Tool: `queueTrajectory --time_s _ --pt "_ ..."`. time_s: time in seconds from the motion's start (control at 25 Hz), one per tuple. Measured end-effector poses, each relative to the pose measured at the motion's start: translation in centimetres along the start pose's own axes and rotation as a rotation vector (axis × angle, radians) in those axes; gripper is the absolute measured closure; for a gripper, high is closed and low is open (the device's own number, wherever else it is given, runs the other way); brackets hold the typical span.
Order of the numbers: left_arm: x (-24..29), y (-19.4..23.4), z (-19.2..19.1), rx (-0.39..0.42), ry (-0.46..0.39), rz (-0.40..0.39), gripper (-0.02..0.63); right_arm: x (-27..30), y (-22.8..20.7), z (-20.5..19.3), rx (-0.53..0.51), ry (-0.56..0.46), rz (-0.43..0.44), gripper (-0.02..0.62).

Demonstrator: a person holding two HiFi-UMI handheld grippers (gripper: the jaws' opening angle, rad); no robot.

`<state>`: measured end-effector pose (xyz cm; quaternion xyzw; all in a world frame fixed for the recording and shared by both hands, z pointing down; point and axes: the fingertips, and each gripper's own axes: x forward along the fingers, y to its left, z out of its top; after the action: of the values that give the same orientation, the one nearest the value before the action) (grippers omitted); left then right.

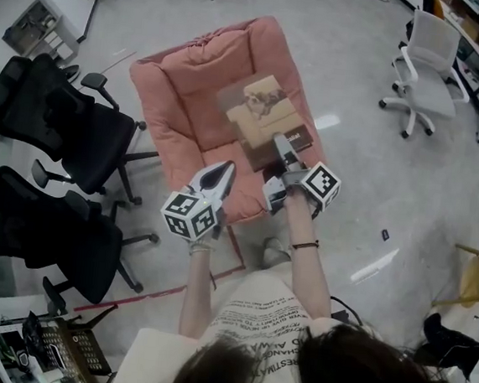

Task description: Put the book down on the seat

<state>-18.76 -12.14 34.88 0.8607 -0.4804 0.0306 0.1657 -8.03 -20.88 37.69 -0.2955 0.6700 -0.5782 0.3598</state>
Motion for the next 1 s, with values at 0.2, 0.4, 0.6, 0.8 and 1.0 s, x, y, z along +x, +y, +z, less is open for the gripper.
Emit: queueTrajectory --time_s 0.2,0.4,0.6,0.8,1.0 --pt "2.4 1.4 0.5 -0.034 0.007 0.014 0.606 2.4 -1.3 1.2 -0.017 0.052 -0.055 0.448" --pt "4.3 2.2 -1.1 -0.07 0.025 0.016 0.606 3.4 -4.3 1.9 -0.002 0.075 -0.117 0.448" --pt "5.3 4.4 -2.8 -0.103 0.036 0.037 0.606 5.2 -7.5 2.3 -0.017 0.115 -0.172 0.448" --pt "7.2 6.7 -4.4 -0.11 0.071 0.03 0.606 7.2 -10.6 2.6 -0.03 0.142 -0.208 0.448" --pt "9.3 8.5 -7.3 -0.137 0.109 0.016 0.606 9.0 -14.6 2.6 -0.041 0.191 -0.235 0.448"
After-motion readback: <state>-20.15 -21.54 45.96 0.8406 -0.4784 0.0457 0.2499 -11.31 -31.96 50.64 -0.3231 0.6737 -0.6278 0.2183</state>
